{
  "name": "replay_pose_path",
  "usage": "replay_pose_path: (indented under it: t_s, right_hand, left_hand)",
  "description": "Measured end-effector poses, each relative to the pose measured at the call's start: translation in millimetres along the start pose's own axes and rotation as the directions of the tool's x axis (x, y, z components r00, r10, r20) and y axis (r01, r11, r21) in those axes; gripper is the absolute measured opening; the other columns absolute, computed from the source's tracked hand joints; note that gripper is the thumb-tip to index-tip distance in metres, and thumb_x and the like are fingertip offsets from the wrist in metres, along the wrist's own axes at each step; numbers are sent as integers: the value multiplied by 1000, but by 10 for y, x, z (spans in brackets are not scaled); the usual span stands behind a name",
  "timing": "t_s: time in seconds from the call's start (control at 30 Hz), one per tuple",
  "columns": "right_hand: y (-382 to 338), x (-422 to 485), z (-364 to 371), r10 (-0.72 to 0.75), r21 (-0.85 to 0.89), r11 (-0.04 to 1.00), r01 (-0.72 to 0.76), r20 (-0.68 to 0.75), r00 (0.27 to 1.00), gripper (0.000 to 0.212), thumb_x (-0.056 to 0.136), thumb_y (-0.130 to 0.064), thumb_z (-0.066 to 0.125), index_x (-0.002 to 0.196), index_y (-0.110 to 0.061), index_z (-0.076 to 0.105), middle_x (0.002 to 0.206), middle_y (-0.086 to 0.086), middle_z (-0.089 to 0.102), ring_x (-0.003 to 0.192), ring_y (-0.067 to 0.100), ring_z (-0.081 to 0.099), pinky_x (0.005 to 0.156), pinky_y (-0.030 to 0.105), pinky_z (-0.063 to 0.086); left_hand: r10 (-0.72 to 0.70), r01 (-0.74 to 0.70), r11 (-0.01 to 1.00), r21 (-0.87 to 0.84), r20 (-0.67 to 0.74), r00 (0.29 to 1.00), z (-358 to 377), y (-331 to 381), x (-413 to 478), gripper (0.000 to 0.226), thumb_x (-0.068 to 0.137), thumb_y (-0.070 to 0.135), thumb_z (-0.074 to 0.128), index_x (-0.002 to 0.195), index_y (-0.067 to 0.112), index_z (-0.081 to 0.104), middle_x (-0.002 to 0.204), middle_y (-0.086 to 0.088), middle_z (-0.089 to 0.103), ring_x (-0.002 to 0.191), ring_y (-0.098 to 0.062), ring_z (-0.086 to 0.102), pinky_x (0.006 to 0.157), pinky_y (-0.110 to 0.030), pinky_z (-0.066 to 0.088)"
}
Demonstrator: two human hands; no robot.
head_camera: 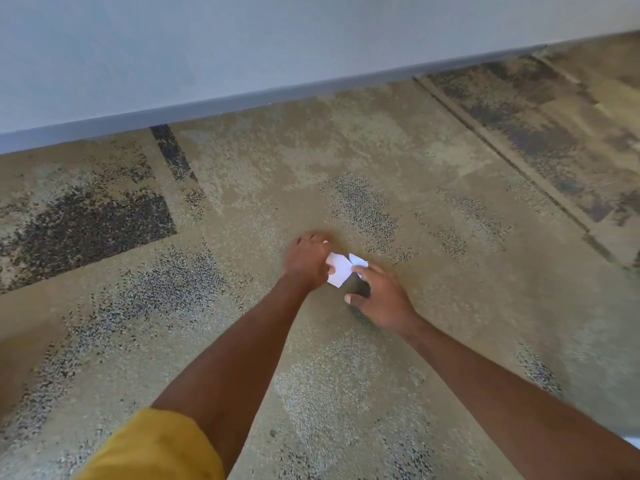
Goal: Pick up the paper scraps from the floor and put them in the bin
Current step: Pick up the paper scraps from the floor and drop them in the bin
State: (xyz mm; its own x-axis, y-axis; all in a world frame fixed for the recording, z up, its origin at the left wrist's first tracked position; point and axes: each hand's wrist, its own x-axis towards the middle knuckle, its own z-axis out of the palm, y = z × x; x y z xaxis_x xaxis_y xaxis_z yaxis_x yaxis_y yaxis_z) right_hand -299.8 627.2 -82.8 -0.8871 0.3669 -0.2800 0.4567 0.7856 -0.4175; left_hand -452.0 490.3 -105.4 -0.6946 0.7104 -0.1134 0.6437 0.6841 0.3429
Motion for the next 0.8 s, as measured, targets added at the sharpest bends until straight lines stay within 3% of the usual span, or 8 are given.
replay_pose_path:
  t_s: [0.07, 0.17, 0.27, 0.37, 0.47, 0.6, 0.7, 0.8]
  right_hand:
    - [-17, -6, -3, -1, 1, 1000, 1, 0, 1000, 70, 89, -43, 79, 153, -26, 55, 154, -7, 51, 141, 26, 42, 109, 40, 42]
    - [-78, -14, 20, 4, 33, 999, -3, -30, 1000, 70, 86, -44, 81, 150, -27, 57, 151, -10, 52, 136, 24, 46, 108, 44, 47]
    - [-195, -26, 69, 67, 136, 989, -58, -66, 996, 61, 85, -46, 80, 142, -31, 62, 147, -14, 56, 128, 18, 54, 107, 44, 49]
    - [-332, -50, 173, 153, 350, 930, -115, -84, 985, 47, 88, -42, 81, 132, -29, 69, 118, -7, 69, 107, 18, 67, 97, 39, 54]
    - [-512, -94, 317, 174, 505, 855, -116, -68, 982, 36, 91, -25, 82, 124, -26, 69, 95, -8, 68, 88, 14, 68, 86, 35, 56]
    - [-716, -99, 469, 137, 537, 834, -126, 19, 990, 60, 84, -24, 81, 137, -39, 58, 114, -10, 76, 105, 12, 73, 99, 42, 59]
    - [-770, -23, 444, 146, 451, 877, -166, 78, 986, 77, 88, -30, 74, 156, -45, 41, 131, -11, 67, 117, 17, 67, 101, 42, 57]
    - [-790, 109, 346, 135, 286, 944, -165, 122, 983, 87, 83, -30, 76, 160, -42, 37, 148, 3, 57, 130, 30, 61, 107, 51, 54]
  left_hand:
    - [-42, 41, 999, -11, -55, 998, 18, 19, -29, 47, 96, 27, 74, 139, 11, 64, 155, -4, 52, 141, -28, 46, 113, -41, 44]
    - [-101, 90, 992, -87, -129, 987, 76, 94, -207, 29, 98, 18, 71, 125, 7, 71, 143, -8, 59, 130, -32, 51, 105, -40, 46]
    - [-221, 165, 946, -279, -181, 958, 122, 152, -456, 19, 98, 11, 68, 116, 9, 76, 125, -8, 66, 117, -31, 59, 94, -39, 49]
    - [-366, 231, 819, -525, -169, 915, 176, 135, -712, 18, 95, 6, 69, 111, 12, 75, 116, -7, 65, 103, -29, 65, 78, -37, 52]
    - [-381, 220, 794, -567, -182, 907, 212, 67, -935, 29, 89, 2, 71, 115, 14, 72, 111, -7, 65, 98, -30, 66, 72, -35, 50]
    - [-348, 217, 801, -558, -140, 927, 166, 4, -1078, 60, 83, 3, 78, 139, 21, 67, 119, -9, 68, 106, -27, 66, 80, -31, 49]
    - [-364, 235, 780, -580, -115, 924, 82, -17, -1112, 56, 84, 8, 80, 136, 22, 68, 117, -10, 71, 105, -30, 70, 85, -39, 58]
    - [-354, 238, 788, -567, -103, 929, -10, 9, -1159, 52, 86, 7, 78, 136, 20, 69, 119, -12, 71, 106, -33, 70, 85, -40, 57]
